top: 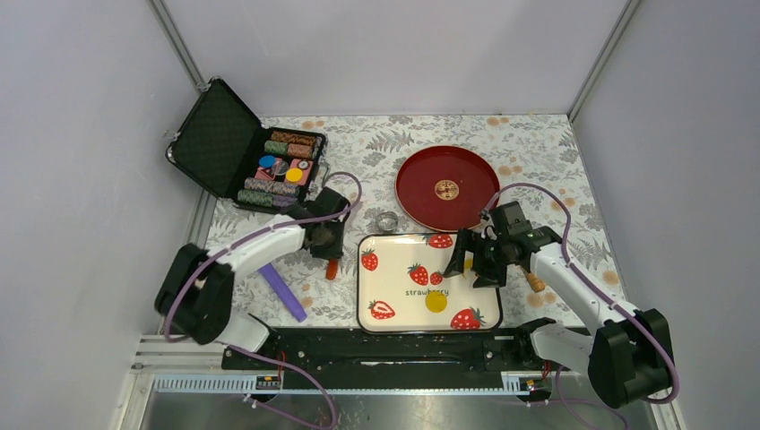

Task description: Roll out the dumpling wrappers from the dough

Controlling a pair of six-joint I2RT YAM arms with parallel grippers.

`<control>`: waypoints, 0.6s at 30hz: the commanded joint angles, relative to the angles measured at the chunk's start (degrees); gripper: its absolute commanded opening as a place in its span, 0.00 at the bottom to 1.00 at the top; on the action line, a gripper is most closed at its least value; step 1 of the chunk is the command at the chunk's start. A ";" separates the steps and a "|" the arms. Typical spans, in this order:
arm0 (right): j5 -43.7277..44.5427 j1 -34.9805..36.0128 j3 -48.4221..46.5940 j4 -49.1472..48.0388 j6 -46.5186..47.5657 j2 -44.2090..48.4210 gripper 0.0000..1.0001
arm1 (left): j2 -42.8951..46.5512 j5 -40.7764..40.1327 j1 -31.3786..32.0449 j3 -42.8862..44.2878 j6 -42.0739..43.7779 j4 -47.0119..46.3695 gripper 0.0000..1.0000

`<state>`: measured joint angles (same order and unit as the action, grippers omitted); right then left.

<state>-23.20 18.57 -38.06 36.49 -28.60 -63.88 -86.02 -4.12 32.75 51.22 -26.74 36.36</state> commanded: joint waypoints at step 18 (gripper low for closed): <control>12.81 -9.61 -5.00 5.10 0.89 -0.82 0.99 | 26.41 0.20 6.45 -1.42 14.52 2.69 0.00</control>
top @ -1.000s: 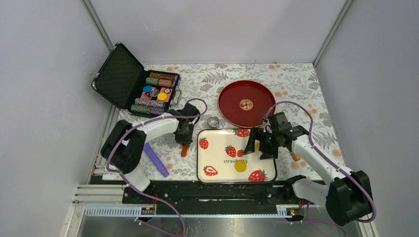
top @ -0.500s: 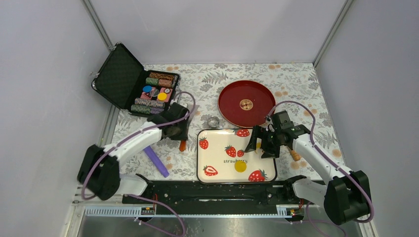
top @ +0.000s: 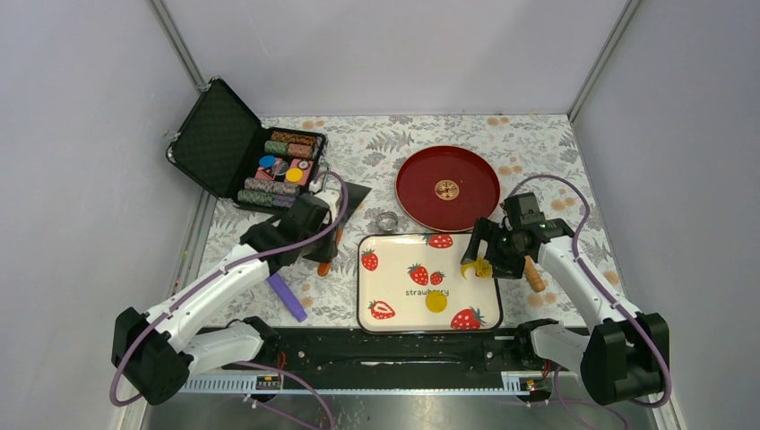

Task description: Roll out the dumpling wrappers from the dough

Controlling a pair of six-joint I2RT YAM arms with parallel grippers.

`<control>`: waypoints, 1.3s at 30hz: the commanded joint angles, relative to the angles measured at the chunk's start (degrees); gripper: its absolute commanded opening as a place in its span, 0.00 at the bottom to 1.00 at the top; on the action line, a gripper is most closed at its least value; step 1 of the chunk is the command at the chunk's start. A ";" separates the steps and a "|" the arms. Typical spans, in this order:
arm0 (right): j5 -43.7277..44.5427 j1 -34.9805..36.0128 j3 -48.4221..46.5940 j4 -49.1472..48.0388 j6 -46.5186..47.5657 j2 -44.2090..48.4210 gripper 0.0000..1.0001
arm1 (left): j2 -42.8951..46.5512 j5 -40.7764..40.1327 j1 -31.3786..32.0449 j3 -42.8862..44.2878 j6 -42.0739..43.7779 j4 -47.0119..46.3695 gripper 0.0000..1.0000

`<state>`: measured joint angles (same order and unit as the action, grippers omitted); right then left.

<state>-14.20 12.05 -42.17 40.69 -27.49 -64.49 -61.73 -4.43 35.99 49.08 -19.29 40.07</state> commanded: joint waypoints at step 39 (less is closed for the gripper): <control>-6.79 -16.80 5.14 -7.25 1.74 -10.18 0.99 | -14.14 2.06 25.45 6.27 36.16 9.90 0.00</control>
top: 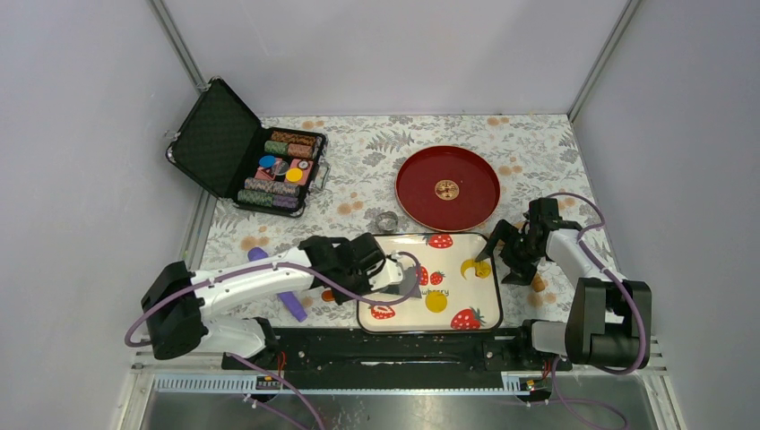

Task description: Roll out the dumpling wrappers from the dough

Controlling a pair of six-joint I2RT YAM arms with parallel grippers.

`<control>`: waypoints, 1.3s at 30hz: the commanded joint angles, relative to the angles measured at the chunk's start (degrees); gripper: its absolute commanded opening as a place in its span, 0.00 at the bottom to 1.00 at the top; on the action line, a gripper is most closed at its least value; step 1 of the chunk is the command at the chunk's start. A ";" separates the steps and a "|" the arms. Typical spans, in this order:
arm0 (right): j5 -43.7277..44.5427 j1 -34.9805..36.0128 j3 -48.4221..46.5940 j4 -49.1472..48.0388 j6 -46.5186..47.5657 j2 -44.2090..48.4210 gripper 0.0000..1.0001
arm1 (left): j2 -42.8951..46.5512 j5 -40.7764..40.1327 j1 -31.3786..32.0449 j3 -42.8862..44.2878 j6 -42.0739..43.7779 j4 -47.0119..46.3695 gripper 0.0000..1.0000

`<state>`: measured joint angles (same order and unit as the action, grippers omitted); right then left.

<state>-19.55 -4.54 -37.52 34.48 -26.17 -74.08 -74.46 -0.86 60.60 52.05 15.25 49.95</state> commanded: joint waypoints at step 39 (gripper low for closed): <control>-3.40 -0.21 1.09 -2.16 0.69 -1.66 1.00 | -7.92 4.65 5.14 3.80 1.89 0.79 0.00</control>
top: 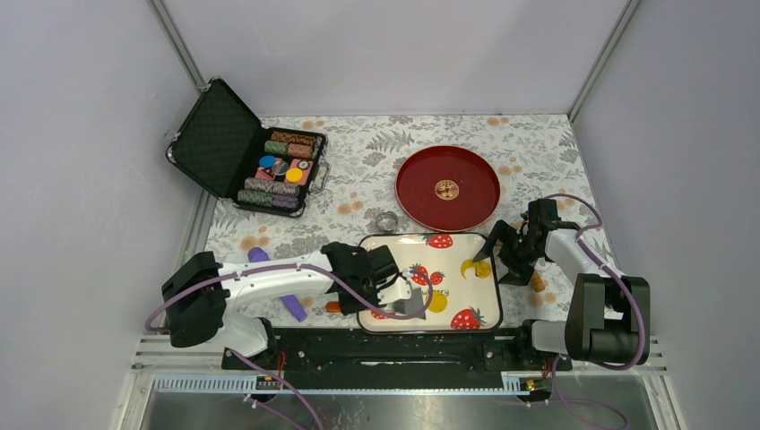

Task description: Roll out the dumpling wrappers from the dough

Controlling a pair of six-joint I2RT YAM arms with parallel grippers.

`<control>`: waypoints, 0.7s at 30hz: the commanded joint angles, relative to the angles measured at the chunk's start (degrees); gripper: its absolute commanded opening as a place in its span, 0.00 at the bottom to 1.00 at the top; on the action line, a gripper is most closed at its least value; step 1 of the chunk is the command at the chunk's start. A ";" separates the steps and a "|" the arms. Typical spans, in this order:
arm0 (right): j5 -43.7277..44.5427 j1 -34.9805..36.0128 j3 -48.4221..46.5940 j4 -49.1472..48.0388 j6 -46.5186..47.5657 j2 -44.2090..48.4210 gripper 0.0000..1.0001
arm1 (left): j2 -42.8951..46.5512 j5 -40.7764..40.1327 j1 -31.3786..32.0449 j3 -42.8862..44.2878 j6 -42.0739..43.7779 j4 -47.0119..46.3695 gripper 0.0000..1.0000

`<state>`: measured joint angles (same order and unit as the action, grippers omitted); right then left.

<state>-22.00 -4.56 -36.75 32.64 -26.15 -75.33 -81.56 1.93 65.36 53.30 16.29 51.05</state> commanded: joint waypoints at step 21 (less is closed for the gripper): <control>-1.58 -0.19 0.63 -0.56 0.58 -0.54 1.00 | -6.65 1.16 0.38 6.87 0.31 1.09 0.00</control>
<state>-22.20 -4.56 -36.45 32.38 -26.15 -75.72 -87.50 2.76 65.43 57.32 16.32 53.23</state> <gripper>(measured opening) 0.993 0.266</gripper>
